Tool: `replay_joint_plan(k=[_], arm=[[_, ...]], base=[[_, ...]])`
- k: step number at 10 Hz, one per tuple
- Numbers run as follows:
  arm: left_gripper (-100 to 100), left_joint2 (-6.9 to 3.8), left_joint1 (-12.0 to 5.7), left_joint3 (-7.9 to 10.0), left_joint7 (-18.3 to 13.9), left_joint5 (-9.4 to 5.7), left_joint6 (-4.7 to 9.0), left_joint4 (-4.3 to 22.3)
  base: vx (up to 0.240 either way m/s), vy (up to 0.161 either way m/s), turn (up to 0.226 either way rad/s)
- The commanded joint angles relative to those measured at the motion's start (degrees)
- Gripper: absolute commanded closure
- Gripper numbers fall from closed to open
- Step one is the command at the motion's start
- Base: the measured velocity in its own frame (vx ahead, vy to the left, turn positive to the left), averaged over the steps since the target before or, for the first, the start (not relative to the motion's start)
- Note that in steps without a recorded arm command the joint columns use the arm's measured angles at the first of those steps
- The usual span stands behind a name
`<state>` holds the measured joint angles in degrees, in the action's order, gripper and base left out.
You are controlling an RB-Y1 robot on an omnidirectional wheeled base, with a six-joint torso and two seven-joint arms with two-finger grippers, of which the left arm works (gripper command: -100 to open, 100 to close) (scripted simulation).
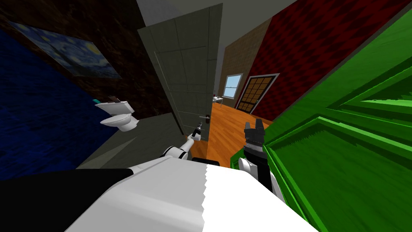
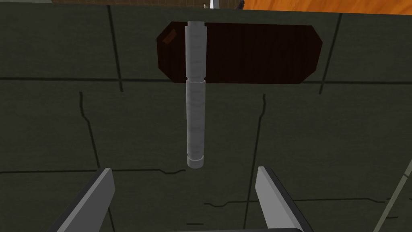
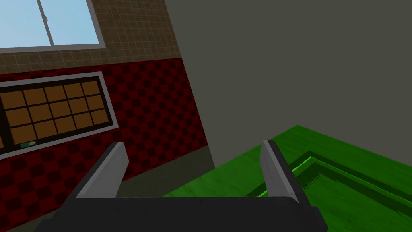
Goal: Push the door open
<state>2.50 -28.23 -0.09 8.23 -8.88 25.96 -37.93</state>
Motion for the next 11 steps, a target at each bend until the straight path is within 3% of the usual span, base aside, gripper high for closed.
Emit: replay_joint_plan(k=[1,4,6,8,11], arm=[[-100,-0.9,-0.01,0.06,0.1,-0.01,0.03,0.0],[-100,-2.48,-0.02,0.23,0.2,-0.03,0.11,0.1],[-100,-3.56,-0.04,0.52,0.5,-0.06,0.25,0.2],[-100,-3.14,-0.06,0.77,0.7,-0.09,0.37,0.3],[-100,-0.52,-0.09,1.08,0.9,-0.13,0.52,0.4]], base=[[0.059,0.06,-0.009],[0.124,0.139,-0.014],[0.236,0.038,-0.025],[0.215,-0.064,-0.016],[0.122,-0.144,-0.015]])
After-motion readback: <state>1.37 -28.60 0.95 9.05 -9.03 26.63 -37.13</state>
